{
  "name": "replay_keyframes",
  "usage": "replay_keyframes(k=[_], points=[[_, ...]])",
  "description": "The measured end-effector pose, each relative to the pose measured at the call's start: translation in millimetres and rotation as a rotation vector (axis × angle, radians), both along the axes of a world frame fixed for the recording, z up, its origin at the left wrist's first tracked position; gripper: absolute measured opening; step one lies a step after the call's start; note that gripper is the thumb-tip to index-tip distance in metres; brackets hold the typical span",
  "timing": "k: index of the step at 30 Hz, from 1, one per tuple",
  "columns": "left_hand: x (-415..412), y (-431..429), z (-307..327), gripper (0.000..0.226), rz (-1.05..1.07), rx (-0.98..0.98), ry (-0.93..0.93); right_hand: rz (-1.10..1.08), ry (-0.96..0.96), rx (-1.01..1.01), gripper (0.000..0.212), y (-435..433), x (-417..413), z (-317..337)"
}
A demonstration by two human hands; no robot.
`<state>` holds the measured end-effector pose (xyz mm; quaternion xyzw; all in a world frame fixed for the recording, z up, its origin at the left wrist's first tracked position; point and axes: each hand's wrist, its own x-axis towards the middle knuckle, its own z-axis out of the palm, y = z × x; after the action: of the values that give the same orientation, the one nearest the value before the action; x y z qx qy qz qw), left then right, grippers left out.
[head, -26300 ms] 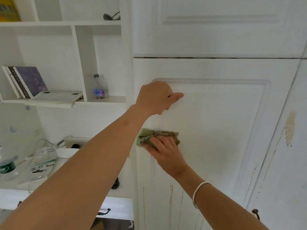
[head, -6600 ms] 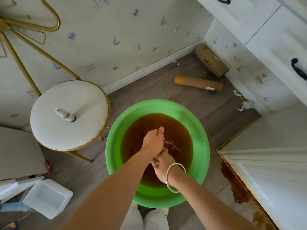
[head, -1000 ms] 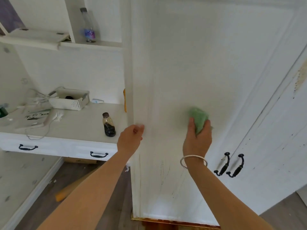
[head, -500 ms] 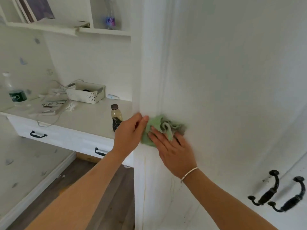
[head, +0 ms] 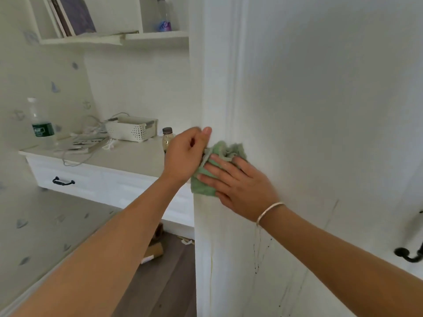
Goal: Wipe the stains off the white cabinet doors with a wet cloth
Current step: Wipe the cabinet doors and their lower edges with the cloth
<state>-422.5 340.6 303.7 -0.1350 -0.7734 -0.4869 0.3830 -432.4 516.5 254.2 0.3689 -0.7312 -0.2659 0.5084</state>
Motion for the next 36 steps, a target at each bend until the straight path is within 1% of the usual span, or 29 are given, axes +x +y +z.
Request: replay_keyframes(k=[2,4,7,9,11,12,14,16,17,19,20,21,22,24,25,26,27,28,29,31,32,34,35,36], points=[[-1,1,-10,0.048,0.024,0.021,0.002,-0.010,-0.033,-0.134,0.053,-5,4,-12],[1,5,-31,0.049,0.045,0.052,0.002,-0.065,-0.052,-0.186,0.054,-9,6,-34],[4,9,-66,0.050,0.102,0.056,-0.013,-0.106,-0.031,-0.189,0.056,-13,8,-66],[5,11,-89,0.051,0.112,0.074,-0.012,-0.115,-0.028,-0.139,0.057,-10,12,-88],[5,10,-99,0.052,0.126,0.115,-0.014,-0.095,0.004,-0.097,0.058,1,10,-87],[6,9,-100,0.051,0.147,0.120,-0.015,-0.089,0.039,-0.145,0.057,11,10,-76],[9,5,-100,0.047,0.211,0.091,0.003,-0.119,0.109,-0.384,0.057,37,11,-46],[9,7,-99,0.042,0.296,0.007,0.034,-0.163,0.171,-0.638,0.057,73,12,-20],[8,11,-101,0.041,0.329,-0.031,0.050,-0.172,0.205,-0.756,0.057,88,15,-19],[6,20,-107,0.041,0.370,-0.083,0.084,-0.188,0.256,-0.963,0.058,92,15,-40],[5,26,-114,0.042,0.380,-0.081,0.100,-0.191,0.274,-1.010,0.058,86,16,-59],[4,31,-116,0.045,0.392,-0.070,0.104,-0.188,0.257,-0.991,0.058,76,14,-76],[3,37,-122,0.049,0.405,-0.050,0.112,-0.175,0.219,-0.902,0.059,68,14,-96],[5,48,-134,0.066,0.429,-0.041,0.129,-0.145,0.135,-0.629,0.059,63,16,-124],[7,54,-140,0.074,0.437,-0.033,0.135,-0.130,0.102,-0.495,0.058,71,19,-129],[9,59,-145,0.076,0.431,-0.012,0.147,-0.131,0.084,-0.389,0.058,85,22,-127],[12,64,-147,0.074,0.415,-0.003,0.181,-0.151,0.088,-0.339,0.058,103,25,-123],[15,68,-148,0.069,0.398,-0.027,0.235,-0.183,0.098,-0.392,0.059,121,27,-118],[18,73,-146,0.061,0.368,-0.082,0.290,-0.215,0.112,-0.542,0.061,138,30,-110],[25,85,-138,0.039,0.260,-0.220,0.351,-0.258,0.136,-0.929,0.064,162,35,-97],[28,92,-134,0.030,0.206,-0.293,0.361,-0.275,0.153,-1.042,0.065,167,36,-96],[31,104,-130,0.016,0.155,-0.418,0.389,-0.291,0.178,-1.183,0.066,164,37,-100],[30,110,-128,0.012,0.154,-0.457,0.407,-0.279,0.172,-1.266,0.066,160,38,-102],[29,113,-128,0.014,0.164,-0.487,0.420,-0.257,0.153,-1.347,0.066,156,37,-102]])
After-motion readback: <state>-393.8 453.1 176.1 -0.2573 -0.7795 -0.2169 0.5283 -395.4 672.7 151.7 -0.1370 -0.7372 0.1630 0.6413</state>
